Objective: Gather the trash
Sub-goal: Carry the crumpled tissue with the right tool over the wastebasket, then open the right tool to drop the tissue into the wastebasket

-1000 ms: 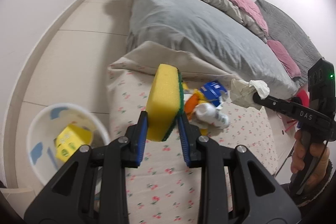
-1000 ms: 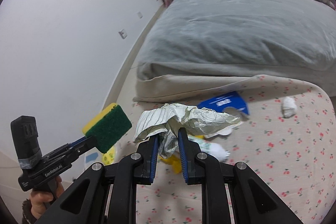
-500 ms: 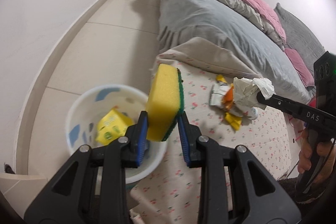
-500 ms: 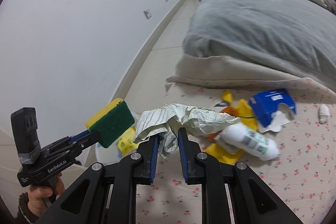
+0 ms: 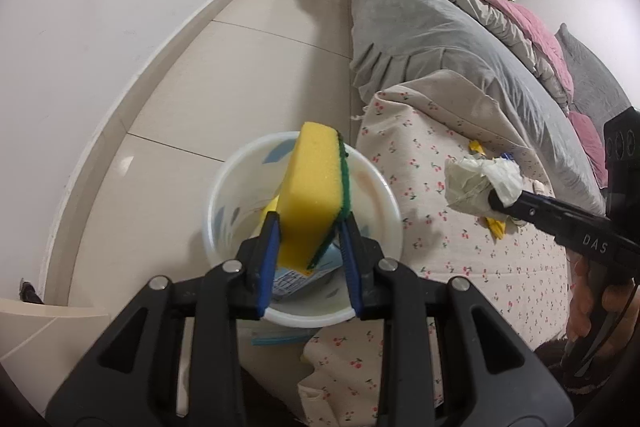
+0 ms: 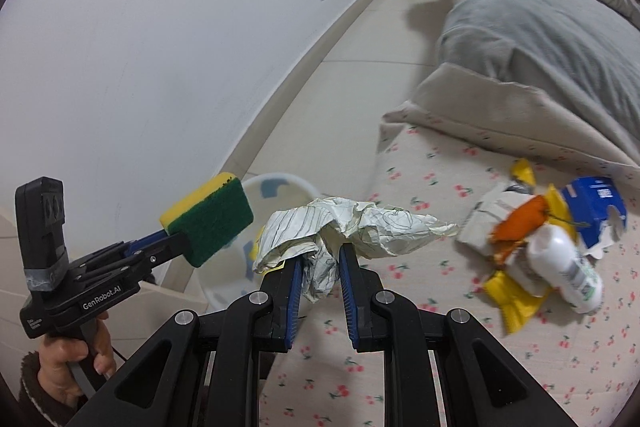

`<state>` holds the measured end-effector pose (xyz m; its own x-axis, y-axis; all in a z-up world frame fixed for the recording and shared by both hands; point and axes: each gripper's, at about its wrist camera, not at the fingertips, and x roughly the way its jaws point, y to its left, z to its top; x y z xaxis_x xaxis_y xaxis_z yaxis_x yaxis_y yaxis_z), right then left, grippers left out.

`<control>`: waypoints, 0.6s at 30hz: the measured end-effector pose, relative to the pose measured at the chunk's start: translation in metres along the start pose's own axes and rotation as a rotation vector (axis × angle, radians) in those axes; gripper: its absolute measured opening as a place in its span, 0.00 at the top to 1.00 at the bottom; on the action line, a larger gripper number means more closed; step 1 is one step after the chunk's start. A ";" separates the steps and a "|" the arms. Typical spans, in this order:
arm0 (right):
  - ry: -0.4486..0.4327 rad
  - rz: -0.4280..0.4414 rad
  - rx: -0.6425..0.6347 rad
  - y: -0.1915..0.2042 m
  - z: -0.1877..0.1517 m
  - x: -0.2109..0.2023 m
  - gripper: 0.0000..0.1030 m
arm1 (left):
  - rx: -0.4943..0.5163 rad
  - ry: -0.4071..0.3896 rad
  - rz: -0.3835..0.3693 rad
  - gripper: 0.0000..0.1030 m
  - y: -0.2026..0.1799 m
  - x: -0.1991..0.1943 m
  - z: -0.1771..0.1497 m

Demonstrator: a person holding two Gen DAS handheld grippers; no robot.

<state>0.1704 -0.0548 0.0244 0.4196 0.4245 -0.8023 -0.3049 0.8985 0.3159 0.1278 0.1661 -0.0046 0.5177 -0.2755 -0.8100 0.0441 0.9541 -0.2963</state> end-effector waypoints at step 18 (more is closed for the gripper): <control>0.076 0.008 -0.054 0.032 -0.005 0.049 0.80 | -0.024 0.003 0.144 0.26 0.022 -0.005 0.000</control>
<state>0.1770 -0.0062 -0.0075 0.3517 0.4205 -0.8364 -0.3545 0.8867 0.2967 0.1261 0.1881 -0.0072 0.5148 -0.1360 -0.8465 -0.0514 0.9807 -0.1888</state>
